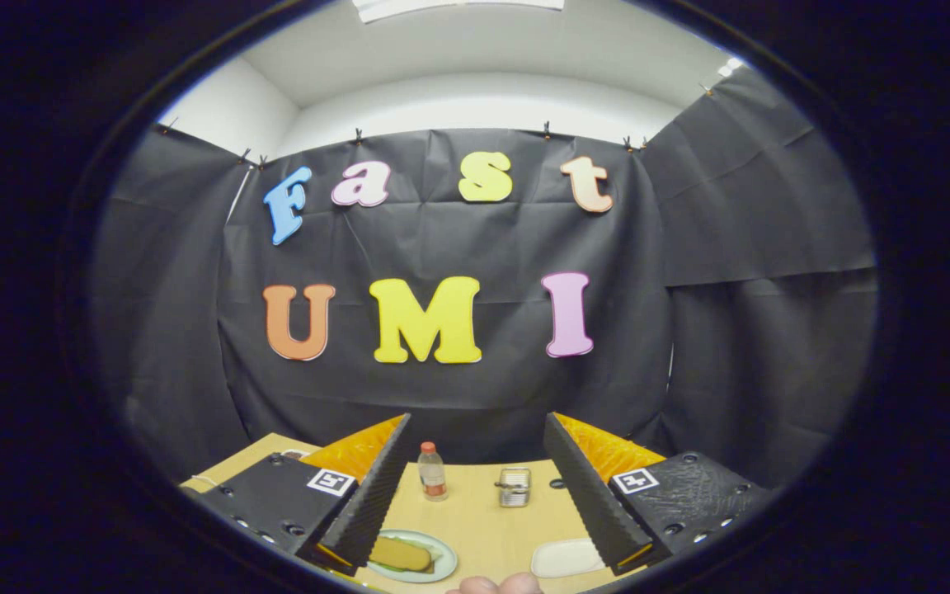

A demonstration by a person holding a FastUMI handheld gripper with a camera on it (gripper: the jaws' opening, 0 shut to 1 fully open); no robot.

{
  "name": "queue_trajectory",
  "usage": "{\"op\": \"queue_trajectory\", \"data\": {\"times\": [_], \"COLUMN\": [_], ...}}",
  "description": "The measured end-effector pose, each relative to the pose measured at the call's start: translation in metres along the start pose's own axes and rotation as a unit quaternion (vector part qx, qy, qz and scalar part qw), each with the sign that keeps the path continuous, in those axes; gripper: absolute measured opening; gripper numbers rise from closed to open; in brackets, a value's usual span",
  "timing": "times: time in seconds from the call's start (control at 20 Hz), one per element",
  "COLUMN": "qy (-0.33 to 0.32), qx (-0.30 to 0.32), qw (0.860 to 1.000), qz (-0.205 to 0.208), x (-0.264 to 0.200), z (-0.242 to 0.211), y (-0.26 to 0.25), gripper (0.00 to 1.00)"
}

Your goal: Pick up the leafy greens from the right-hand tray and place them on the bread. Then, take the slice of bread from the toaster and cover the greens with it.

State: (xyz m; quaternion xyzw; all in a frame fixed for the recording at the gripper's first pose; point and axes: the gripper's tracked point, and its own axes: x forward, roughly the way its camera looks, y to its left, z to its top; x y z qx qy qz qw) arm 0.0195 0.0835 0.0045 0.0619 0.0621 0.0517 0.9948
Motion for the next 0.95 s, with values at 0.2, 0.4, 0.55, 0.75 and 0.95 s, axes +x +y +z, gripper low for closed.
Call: {"op": "queue_trajectory", "data": {"times": [0.2,0.4,0.55,0.75,0.95], "qy": [-0.010,-0.010,-0.010,-0.006,-0.007], "qx": [-0.005,0.007,0.012,0.014,0.010], "qw": [1.000,1.000,1.000,1.000,1.000], "qz": [-0.001,0.002,0.003,0.012,0.021], "x": [-0.002,-0.006,-0.010,-0.013,-0.015], "z": [0.008,0.011,0.010,0.007,0.009], "y": [0.002,0.003,0.001,0.007,0.017], "gripper": [0.97,0.97,0.97,0.97,0.97]}}
